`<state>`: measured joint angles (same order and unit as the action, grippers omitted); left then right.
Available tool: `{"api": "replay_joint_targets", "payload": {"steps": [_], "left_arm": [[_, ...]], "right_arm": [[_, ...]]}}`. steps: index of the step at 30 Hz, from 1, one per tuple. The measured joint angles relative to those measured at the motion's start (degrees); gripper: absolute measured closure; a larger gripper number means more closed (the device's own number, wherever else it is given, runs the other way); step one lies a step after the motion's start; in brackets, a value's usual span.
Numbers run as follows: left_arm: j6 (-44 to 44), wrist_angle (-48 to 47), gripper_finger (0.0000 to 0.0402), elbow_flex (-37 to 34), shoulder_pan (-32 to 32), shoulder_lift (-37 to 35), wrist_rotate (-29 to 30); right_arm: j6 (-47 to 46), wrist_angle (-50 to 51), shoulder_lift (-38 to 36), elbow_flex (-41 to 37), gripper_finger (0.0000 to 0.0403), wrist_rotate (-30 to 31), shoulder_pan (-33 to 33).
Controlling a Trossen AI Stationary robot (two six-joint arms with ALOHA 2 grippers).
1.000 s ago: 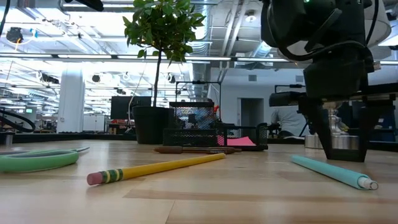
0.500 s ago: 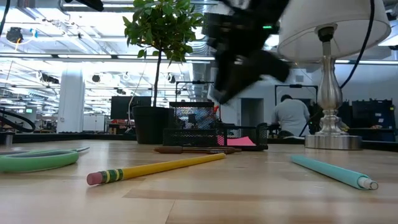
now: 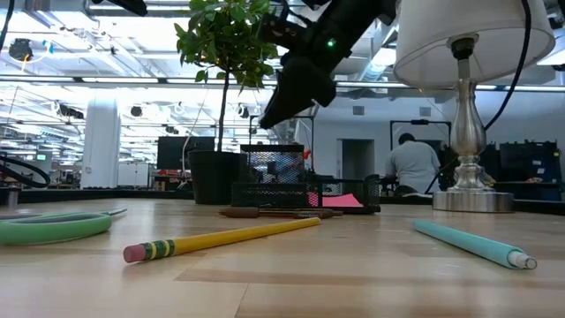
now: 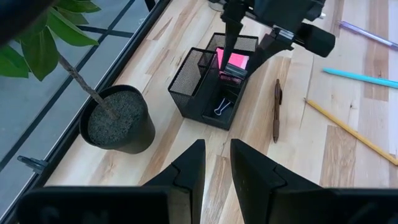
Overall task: Pick and place office supplies into organizer
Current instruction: Put the black binder clip into the black desk organizer, then put the orange eraser into the black desk organizer
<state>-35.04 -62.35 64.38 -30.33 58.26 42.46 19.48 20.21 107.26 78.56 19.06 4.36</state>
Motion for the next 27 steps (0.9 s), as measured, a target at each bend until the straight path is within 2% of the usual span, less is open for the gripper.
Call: {"api": "replay_joint_targets", "payload": {"steps": [3, 7, 13, 19, 27], "left_arm": [[-0.1, 0.06, 0.0333, 0.0, -0.02, 0.0, 0.0], [-0.95, 0.16, 0.0333, 0.0, -0.02, 0.0, 0.0], [-1.65, 0.14, 0.0333, 0.0, -0.02, 0.0, 0.0], [-1.67, 0.13, 0.0333, 0.0, 0.0, 0.0, -0.04], [-2.71, 2.01, 0.0333, -2.85, -0.14, 1.51, -4.65]], "right_arm": [[-0.06, -0.24, -0.02, -0.67, 0.0228, 2.08, -0.12], [-4.14, -0.29, -0.02, -1.41, 0.0221, 2.0, -0.62], [-5.91, -2.34, -0.07, -3.61, 0.0247, 6.11, -0.76], [-6.38, -2.74, -0.07, -2.76, 0.0267, 5.0, 0.72], [-15.62, 13.11, -0.11, 1.53, 0.028, 4.9, 5.4]]}}
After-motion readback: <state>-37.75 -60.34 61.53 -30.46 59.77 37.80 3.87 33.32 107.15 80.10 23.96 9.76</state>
